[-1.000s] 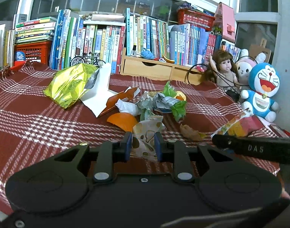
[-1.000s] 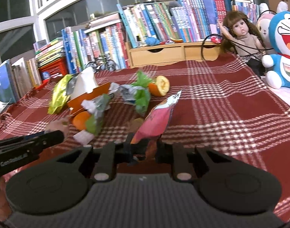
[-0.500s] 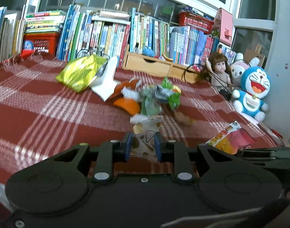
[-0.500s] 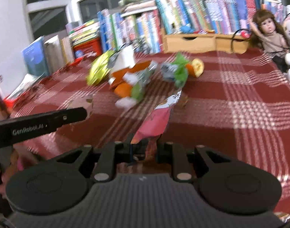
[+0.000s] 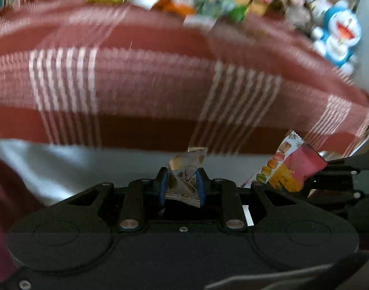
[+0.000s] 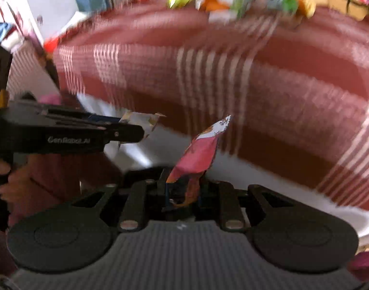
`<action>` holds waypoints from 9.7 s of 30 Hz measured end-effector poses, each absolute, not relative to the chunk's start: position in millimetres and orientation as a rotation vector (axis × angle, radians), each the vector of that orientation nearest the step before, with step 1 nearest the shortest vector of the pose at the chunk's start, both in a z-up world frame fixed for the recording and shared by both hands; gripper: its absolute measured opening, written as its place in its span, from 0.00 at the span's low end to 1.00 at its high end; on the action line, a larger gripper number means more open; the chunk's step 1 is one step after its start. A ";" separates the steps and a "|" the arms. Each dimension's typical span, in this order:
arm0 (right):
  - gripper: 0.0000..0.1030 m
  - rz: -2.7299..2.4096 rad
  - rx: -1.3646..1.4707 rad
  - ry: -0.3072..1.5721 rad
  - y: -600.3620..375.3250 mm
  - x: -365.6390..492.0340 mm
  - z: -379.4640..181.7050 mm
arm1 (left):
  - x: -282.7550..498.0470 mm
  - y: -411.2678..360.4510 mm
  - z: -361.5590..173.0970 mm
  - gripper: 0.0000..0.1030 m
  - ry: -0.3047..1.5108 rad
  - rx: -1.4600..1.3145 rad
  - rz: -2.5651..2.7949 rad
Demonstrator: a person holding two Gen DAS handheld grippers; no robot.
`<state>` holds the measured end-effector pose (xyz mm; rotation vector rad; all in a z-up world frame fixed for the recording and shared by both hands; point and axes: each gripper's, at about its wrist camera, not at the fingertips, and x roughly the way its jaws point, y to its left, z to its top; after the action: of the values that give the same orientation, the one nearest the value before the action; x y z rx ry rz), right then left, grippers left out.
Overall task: Organize books
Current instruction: 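Carry the wrapper off the table edge with the right gripper and release it, then grasp the white tissue packet with the left gripper while the right gripper grasps the brown paper scrap, then carry the tissue packet and brown scrap off the table edge, then open both grippers below the table edge and raise them over the cloth, then grasp the orange peel with the left gripper while the right gripper grasps the green plastic wrapper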
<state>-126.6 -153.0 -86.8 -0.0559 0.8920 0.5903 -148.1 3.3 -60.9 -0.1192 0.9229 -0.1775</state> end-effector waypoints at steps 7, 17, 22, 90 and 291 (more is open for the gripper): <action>0.26 0.601 -0.117 0.991 -138.4 -124.9 -127.4 | -148.7 -4.2 -95.1 0.23 1.050 -0.027 -0.163; 0.58 0.640 -0.127 1.018 -128.3 -126.2 -138.9 | -142.2 -5.4 -108.1 0.48 1.113 -0.050 -0.158; 0.68 0.651 -0.124 1.019 -129.5 -123.9 -137.2 | -139.5 -2.9 -100.3 0.57 1.094 -0.041 -0.143; 0.59 0.199 -0.065 0.515 -181.7 43.5 -28.9 | 36.7 -40.2 -13.5 0.44 0.566 -0.037 -0.194; 0.31 0.273 -0.149 0.453 -154.9 118.2 1.6 | 86.9 1.4 -5.7 0.41 0.588 -0.181 -0.214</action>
<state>118.2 -154.9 1.6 -0.1494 0.4534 0.2734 86.9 1.4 -5.7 -0.1806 0.5879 -0.2140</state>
